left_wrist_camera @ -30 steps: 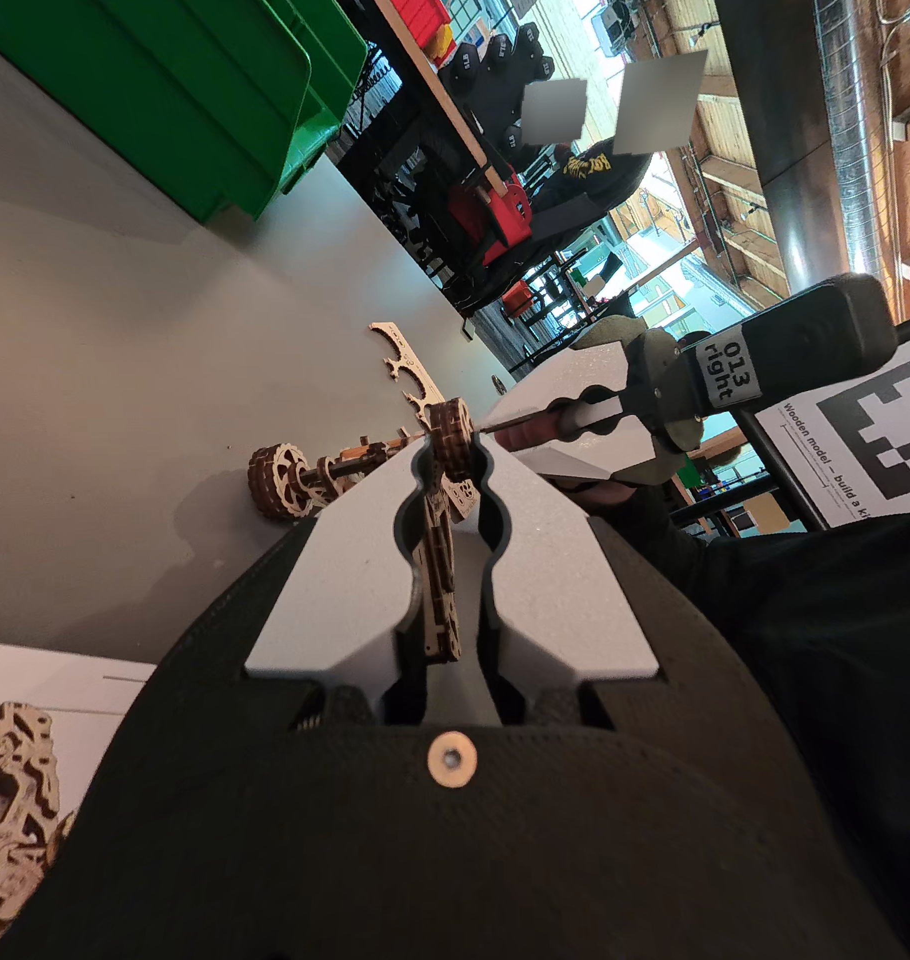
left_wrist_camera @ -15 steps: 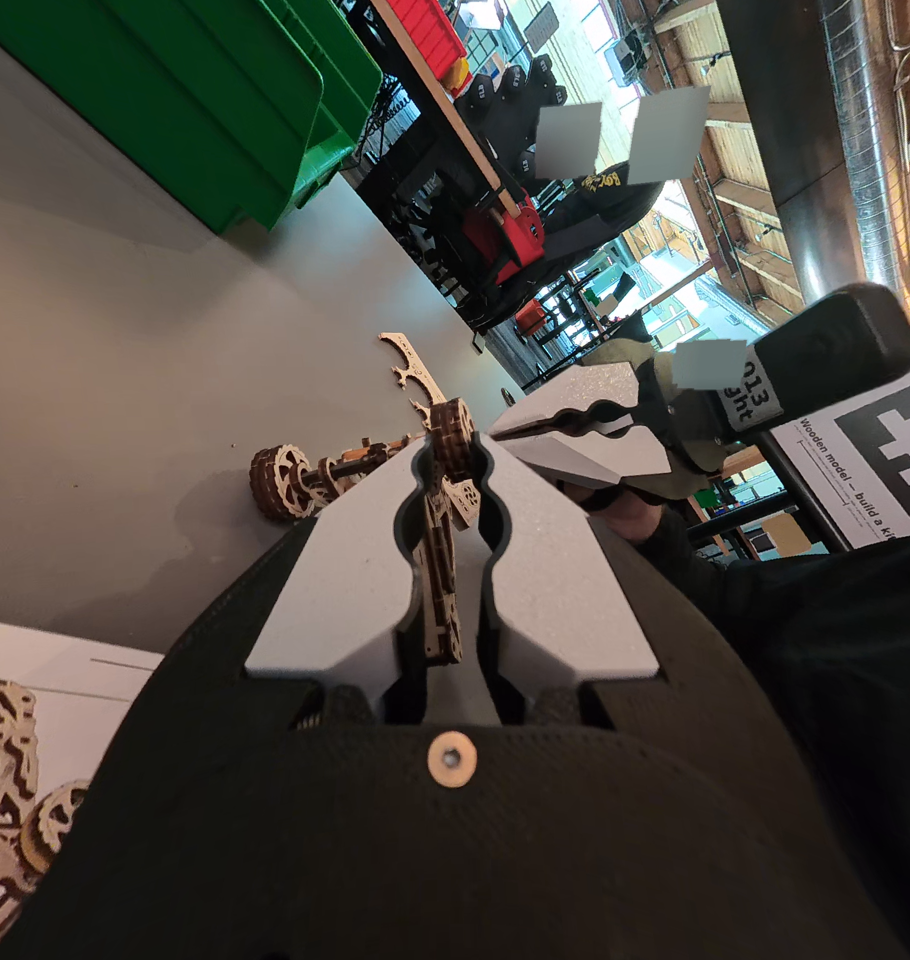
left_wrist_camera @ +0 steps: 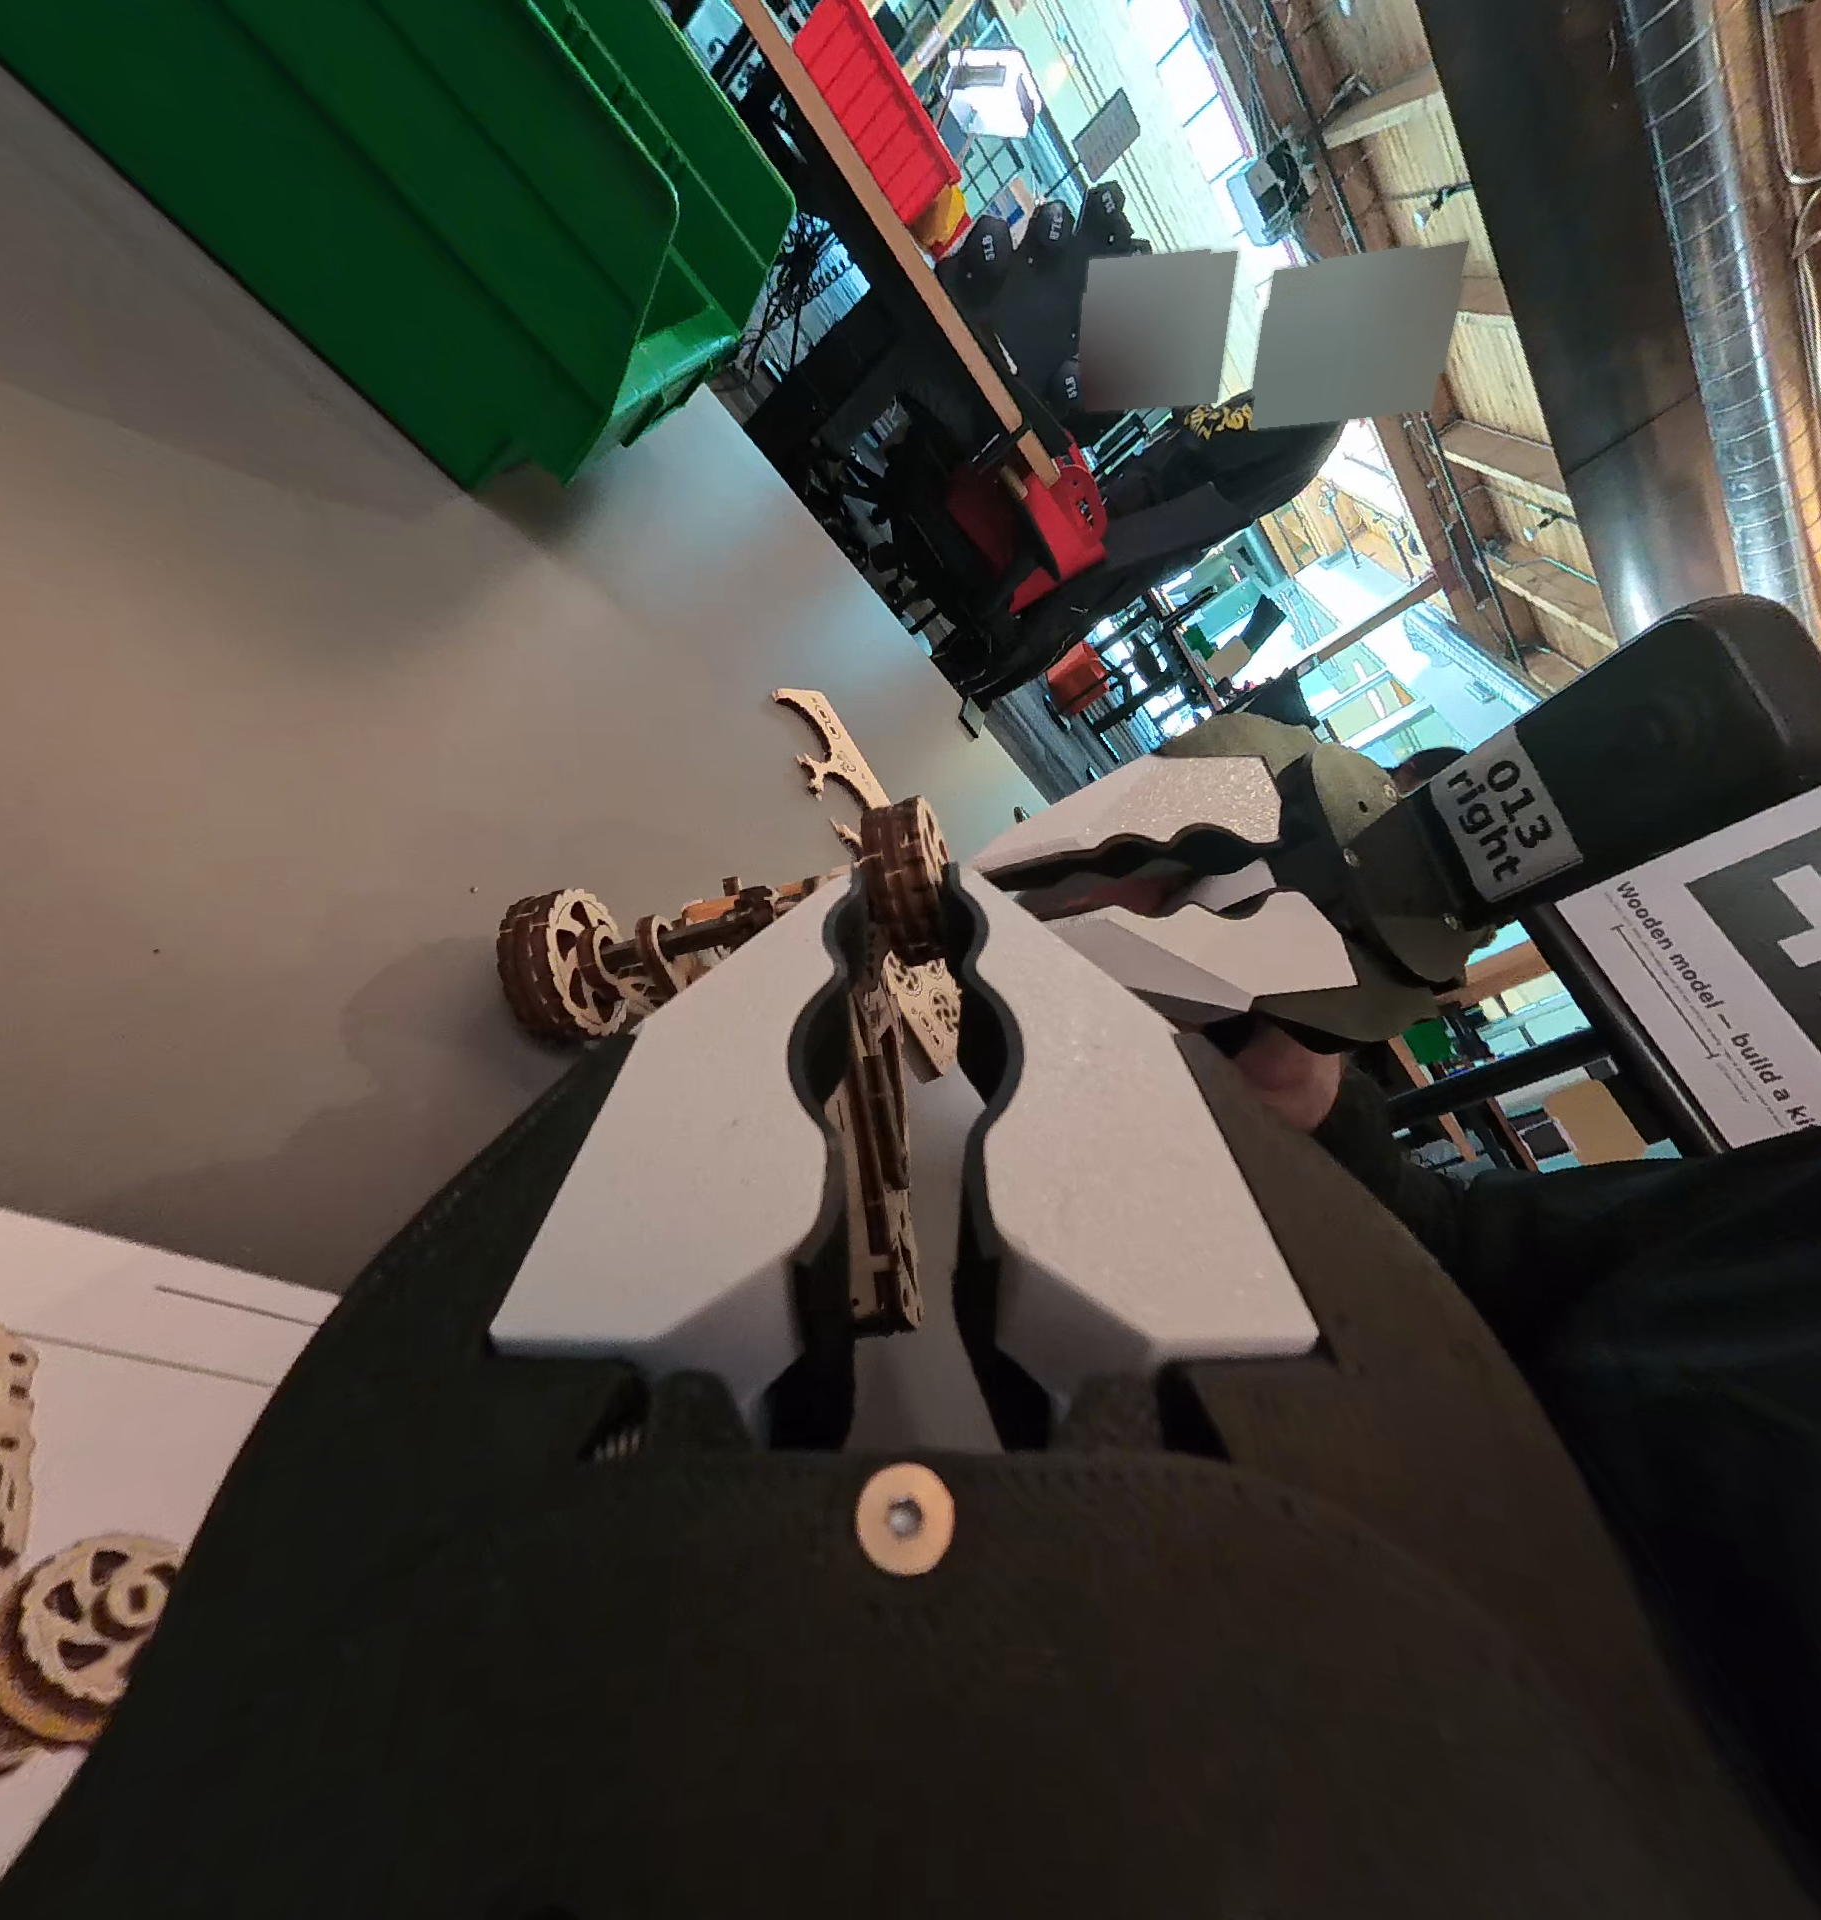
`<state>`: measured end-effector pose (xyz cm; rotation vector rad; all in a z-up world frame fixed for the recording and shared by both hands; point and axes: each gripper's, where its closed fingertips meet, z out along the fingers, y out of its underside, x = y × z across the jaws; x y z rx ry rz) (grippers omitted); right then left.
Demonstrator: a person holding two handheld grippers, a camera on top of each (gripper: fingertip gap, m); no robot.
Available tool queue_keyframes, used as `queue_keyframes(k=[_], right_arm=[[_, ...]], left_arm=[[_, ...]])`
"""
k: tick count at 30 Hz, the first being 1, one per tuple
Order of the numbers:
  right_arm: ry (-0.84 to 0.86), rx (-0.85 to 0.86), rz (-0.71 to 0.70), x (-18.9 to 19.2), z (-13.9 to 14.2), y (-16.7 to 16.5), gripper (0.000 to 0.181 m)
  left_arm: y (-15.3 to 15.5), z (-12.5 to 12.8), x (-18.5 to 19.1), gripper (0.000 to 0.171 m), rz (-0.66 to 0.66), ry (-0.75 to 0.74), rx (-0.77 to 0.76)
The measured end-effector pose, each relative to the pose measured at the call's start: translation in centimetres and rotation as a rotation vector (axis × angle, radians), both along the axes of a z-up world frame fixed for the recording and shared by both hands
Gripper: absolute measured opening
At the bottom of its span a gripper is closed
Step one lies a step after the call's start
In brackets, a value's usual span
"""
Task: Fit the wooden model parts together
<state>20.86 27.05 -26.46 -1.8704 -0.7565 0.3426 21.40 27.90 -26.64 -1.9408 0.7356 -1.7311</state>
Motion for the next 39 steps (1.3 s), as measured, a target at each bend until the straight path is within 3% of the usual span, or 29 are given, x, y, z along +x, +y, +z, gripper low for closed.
queue_keyframes(k=[29, 39], right_arm=[[0.129, -0.033, -0.210, 0.7, 0.2, 1.0, 0.006], [0.195, -0.094, -0.205, 0.6, 0.2, 0.7, 0.006]], left_arm=[[0.4, 0.0, 0.0, 0.010, 0.108, -0.015, 0.005], [0.0, 0.0, -0.1, 0.011, 0.179, 0.001, 0.026]])
